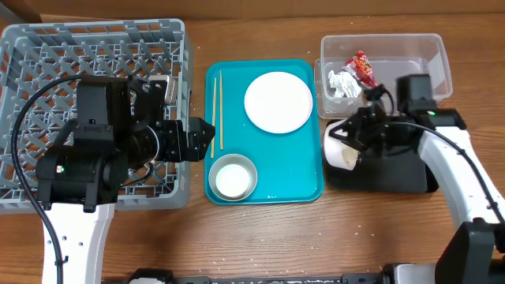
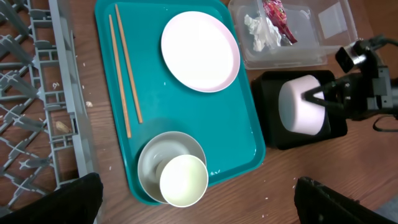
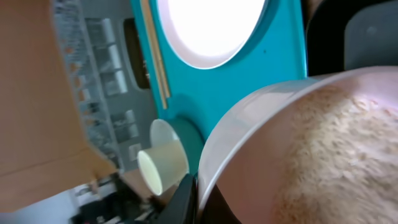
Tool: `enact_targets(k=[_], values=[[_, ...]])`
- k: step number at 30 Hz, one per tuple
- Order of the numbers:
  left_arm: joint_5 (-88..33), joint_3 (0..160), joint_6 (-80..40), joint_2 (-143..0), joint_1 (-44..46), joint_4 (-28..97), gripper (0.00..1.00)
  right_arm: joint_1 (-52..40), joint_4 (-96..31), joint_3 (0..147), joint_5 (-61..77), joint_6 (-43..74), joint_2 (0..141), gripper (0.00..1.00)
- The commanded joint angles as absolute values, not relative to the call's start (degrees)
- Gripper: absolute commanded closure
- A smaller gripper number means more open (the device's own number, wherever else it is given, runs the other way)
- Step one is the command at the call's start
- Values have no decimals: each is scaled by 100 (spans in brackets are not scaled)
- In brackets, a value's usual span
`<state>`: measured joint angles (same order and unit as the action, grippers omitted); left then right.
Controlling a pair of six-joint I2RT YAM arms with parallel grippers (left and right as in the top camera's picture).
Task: Sort waste into correct bins and load items into the dishwasher
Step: 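Tip the pink bowl over the black tray to empty the rice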
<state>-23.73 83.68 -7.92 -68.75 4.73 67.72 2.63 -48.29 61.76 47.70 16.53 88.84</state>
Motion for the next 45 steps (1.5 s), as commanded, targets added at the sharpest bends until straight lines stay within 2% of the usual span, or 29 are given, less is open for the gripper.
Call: enact_targets(k=[1, 5, 9, 18, 20, 22, 23, 24, 26, 28, 29, 30, 32, 33, 34, 37, 39, 42, 45], values=[[-2351, 8490, -681, -6899, 451, 6751, 0, 832, -4755, 5776, 6230, 749, 8873, 96], [-2351, 8490, -683, -6899, 451, 6751, 0, 1658, -4580, 5201, 7391, 141, 8875, 96], [-2351, 8490, -683, -6901, 451, 6751, 0, 2117, -4154, 4816, 8086, 25, 8875, 96], [-2351, 8490, -683, -6901, 451, 6751, 0, 2672, -3308, 4110, 8534, 3, 8875, 96], [-2351, 8490, -683, -6899, 451, 6751, 0, 2674, -3317, 4108, 8862, -58, 8875, 96], [-2351, 8490, -683, -6901, 451, 6751, 0, 2676, -2943, 4108, 8606, -95, 8879, 96], [-2351, 8490, -683, -6901, 451, 6751, 0, 2674, -2790, 4108, 8877, 574, 8884, 96], [-2351, 8490, -683, -6899, 451, 6751, 0, 2670, -2919, 4128, 8993, 760, 8875, 96], [-2349, 8490, -683, -6899, 451, 6751, 0, 2591, -3024, 4130, 8978, 482, 8809, 96], [-2351, 8490, -683, -6899, 451, 6751, 0, 2574, -2884, 4130, 8283, 401, 8823, 96], [-2351, 8490, -681, -6899, 451, 6751, 0, 2571, -2840, 4130, 8213, 934, 8840, 96], [-2351, 8490, -683, -6899, 451, 6751, 0, 2536, -2808, 4130, 8805, 648, 8838, 96], [-2351, 8490, -683, -6901, 451, 6751, 0, 2484, -2491, 4132, 8827, 486, 8833, 96], [-2351, 8490, -683, -6901, 451, 6751, 0, 2482, -2366, 4132, 8547, 698, 8836, 96], [-2351, 8490, -683, -6901, 451, 6751, 0, 2486, -2154, 4132, 8744, 1389, 8840, 96], [-2351, 8490, -683, -6899, 451, 6751, 0, 2370, -1765, 4165, 8761, 1308, 8757, 96], [-2351, 8490, -683, -6899, 451, 6751, 0, 2338, -1566, 4233, 8307, 1907, 8742, 96], [-2349, 8490, -683, -6899, 451, 6751, 0, 2021, -1500, 4475, 8711, 2091, 8621, 96], [-2351, 8490, -681, -6899, 451, 6751, 0, 1380, -1518, 4696, 8248, 2112, 8248, 96]])
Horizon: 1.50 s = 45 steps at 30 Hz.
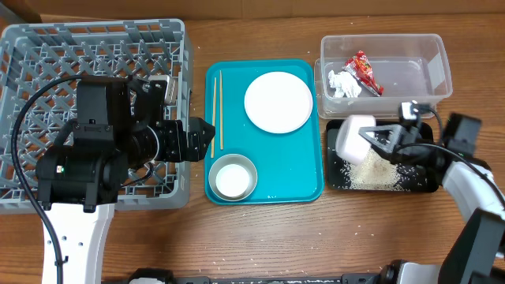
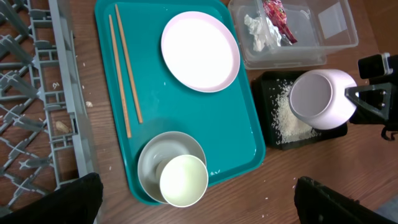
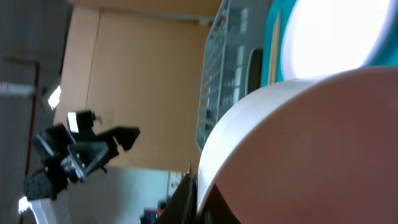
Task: Sort waste into correct bins and load items into the dishwasher
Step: 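Tip the pink bowl over the black tray to empty the rice, then set the empty pink bowl back on the teal tray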
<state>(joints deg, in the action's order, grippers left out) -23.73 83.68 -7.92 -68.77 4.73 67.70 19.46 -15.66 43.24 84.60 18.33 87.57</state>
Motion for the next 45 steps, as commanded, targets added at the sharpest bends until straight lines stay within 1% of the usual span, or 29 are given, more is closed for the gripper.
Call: enact_targets(k=[1, 3, 6, 11, 13, 17, 23, 24, 25, 26, 27, 31, 34, 36, 37, 38, 41, 43, 44, 45], values=[[-2351, 8490, -683, -6901, 451, 6751, 0, 1096, -1553, 4768, 7900, 2108, 8095, 96], [-2349, 8490, -683, -6899, 451, 6751, 0, 443, -1706, 4921, 6904, 2106, 7802, 96], [-2349, 8490, -683, -6901, 451, 6751, 0, -746, -2193, 5151, 4842, 2102, 7548, 96], [-2338, 8490, -683, -6910, 451, 6751, 0, -2620, -2775, 5275, 1308, 2082, 7647, 96], [-2338, 8490, -683, -6910, 451, 6751, 0, -3251, -2888, 5275, 246, 2082, 7769, 96], [-2338, 8490, -683, -6910, 451, 6751, 0, -3944, -2880, 5275, -714, 2080, 8154, 95], [-2335, 8490, -681, -6925, 447, 6751, 0, -4027, -2626, 5275, -832, 1918, 8849, 95], [-2335, 8490, -683, -6928, 451, 6751, 0, -4027, -2622, 5295, -784, 1824, 8884, 87], [-2338, 8490, -683, -6928, 451, 6751, 0, -4029, -2644, 5332, -746, 1702, 8884, 72], [-2338, 8490, -683, -6928, 451, 6751, 0, -4047, -2746, 5422, -685, 1616, 8847, 49], [-2331, 8490, -681, -6928, 447, 6751, 0, -4051, -2915, 5564, -589, 1608, 8792, 39], [-2338, 8490, -683, -6930, 456, 6751, 0, -4049, -3975, 6490, -375, 1656, 8436, 30], [-2335, 8490, -683, -6930, 447, 6751, 0, -4042, -4615, 7144, -375, 1702, 8130, 27], [-2338, 8490, -683, -6932, 456, 6751, 0, -4042, -4869, 7507, -285, 1850, 7909, 19], [-2335, 8490, -683, -6932, 456, 6751, 0, -4042, -4899, 7618, -106, 1846, 7808, 13], [-2383, 8490, -749, -6932, 451, 6751, 0, -4042, -4901, 7697, 49, 1846, 7708, 10], [-2694, 8490, -1251, -6932, 454, 6845, 0, -4042, -4831, 7749, 301, 1848, 7400, 8], [-2735, 8490, -1361, -6932, 456, 6989, 0, -4042, -4821, 7749, 336, 1868, 7286, 8], [-2893, 8493, -1527, -6932, 454, 6919, 0, -4042, -4840, 7749, 333, 1942, 7262, 8], [-3299, 8493, -1535, -6930, 451, 6827, 0, -4042, -4888, 7749, 336, 1981, 7260, 8]])
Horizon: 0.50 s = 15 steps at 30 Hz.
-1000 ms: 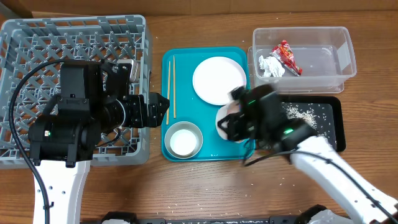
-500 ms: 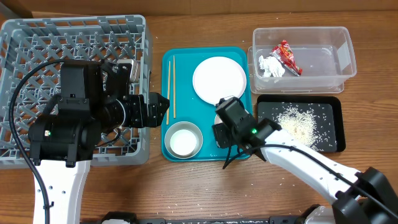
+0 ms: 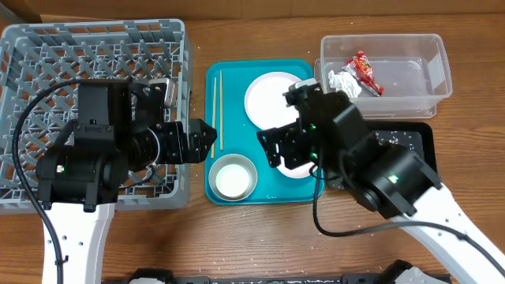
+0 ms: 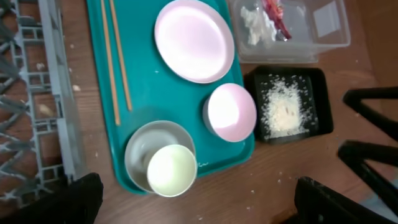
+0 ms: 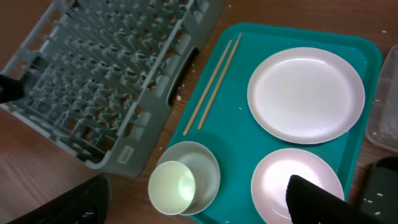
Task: Sort waste into correct bins and load items into the dishwasher
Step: 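Set the empty pink bowl back on the teal tray, then grasp the white cup from the white bowl with the right gripper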
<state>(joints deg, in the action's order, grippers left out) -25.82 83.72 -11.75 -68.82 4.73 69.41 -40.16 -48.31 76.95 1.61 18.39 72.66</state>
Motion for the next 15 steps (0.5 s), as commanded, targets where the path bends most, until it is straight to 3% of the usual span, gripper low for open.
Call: enact_targets(k=[1, 5, 7, 9, 12, 15], values=[[-3450, 8493, -1516, -6932, 454, 6816, 0, -4042, -4917, 7749, 333, 1979, 7260, 8], [-2757, 8493, -1623, -6947, 731, 7142, 0, -4042, -5009, 7738, 342, 2003, 7266, 9], [-2014, 8493, -1706, -6945, 869, 7369, 15, -4045, -5011, 7723, 478, 2034, 7279, 20], [-1422, 8493, -1881, -6934, 919, 7642, 20, -4051, -5054, 7721, 770, 2152, 7371, 24], [-976, 8497, -2220, -6829, 799, 7874, 23, -4088, -5225, 7721, 1151, 2152, 7693, 33], [-727, 8521, -2447, -6536, 502, 7898, 23, -4226, -5419, 7721, 1170, 2152, 8226, 36]])
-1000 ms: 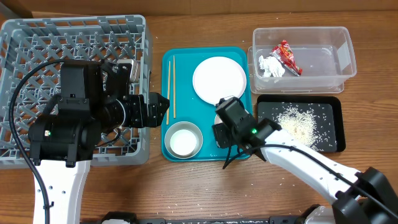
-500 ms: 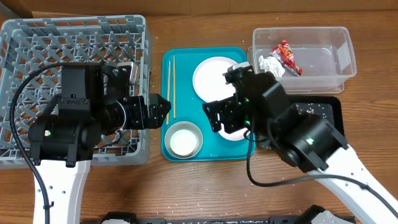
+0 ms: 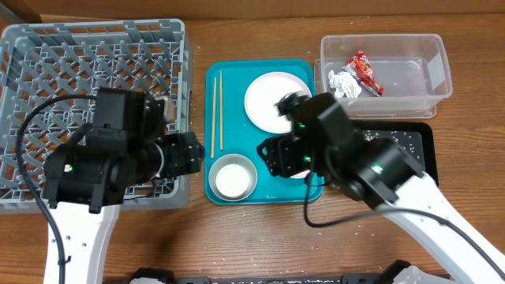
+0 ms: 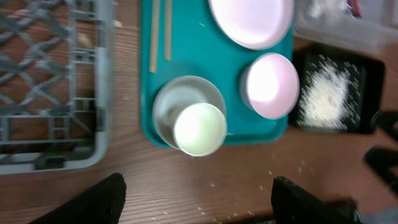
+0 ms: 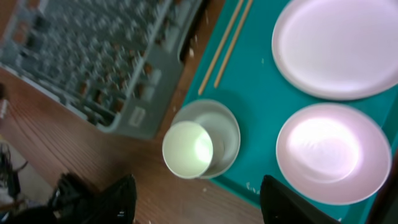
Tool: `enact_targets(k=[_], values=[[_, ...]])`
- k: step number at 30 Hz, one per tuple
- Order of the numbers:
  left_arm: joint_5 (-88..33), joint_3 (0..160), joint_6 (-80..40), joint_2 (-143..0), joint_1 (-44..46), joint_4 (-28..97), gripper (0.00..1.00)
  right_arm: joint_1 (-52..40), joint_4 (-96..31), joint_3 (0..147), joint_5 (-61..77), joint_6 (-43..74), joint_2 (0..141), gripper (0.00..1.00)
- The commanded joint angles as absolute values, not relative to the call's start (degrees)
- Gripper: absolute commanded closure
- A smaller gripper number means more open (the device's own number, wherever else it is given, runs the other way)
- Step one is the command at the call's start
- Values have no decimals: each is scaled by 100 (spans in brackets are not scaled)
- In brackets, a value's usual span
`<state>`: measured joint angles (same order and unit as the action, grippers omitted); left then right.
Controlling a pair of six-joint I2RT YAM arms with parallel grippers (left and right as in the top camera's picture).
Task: Sort waste into correct bins and load items into the dishwasher
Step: 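Grasp the white cup from the white bowl with the right gripper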
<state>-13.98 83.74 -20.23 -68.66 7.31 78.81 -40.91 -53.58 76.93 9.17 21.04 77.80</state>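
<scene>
The teal tray holds a pair of chopsticks, a white plate, an empty pink bowl and a grey bowl with a pale paper cup standing in it. In the right wrist view the cup and the pink bowl lie below. My right gripper hangs open over the tray's front, with nothing between its fingers. At the tray's left front edge my left gripper is also open and empty.
The grey dish rack stands at the left. A clear bin with a red wrapper and crumpled paper sits at the back right. In front of it a black bin holds loose rice. Crumbs dot the wooden table.
Both arms have shifted toward the table's front edge. The right gripper is now lower over the grey bowl and cup. Nothing on the tray has moved.
My right gripper held the pink bowl, full of rice, tilted over the black bin. Then the bowl was upturned and the rice lay in the bin. Later the empty bowl stood on the tray's right front and the gripper was open above the tray, as now.
</scene>
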Motion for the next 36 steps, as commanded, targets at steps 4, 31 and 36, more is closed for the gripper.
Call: enact_targets(k=[4, 31, 36], values=[[-526, 8530, -2480, -6060, 209, 7765, 9, -4445, -5336, 7721, 1166, 2150, 8962, 41], [-3334, 8527, -1625, -5859, 141, 6674, 0, -3931, -5159, 8239, 1332, 1855, 8820, 96], [-5588, 8527, -1450, -6477, 141, 6228, 0, -3612, -5107, 8300, 1588, 1466, 7631, 96]])
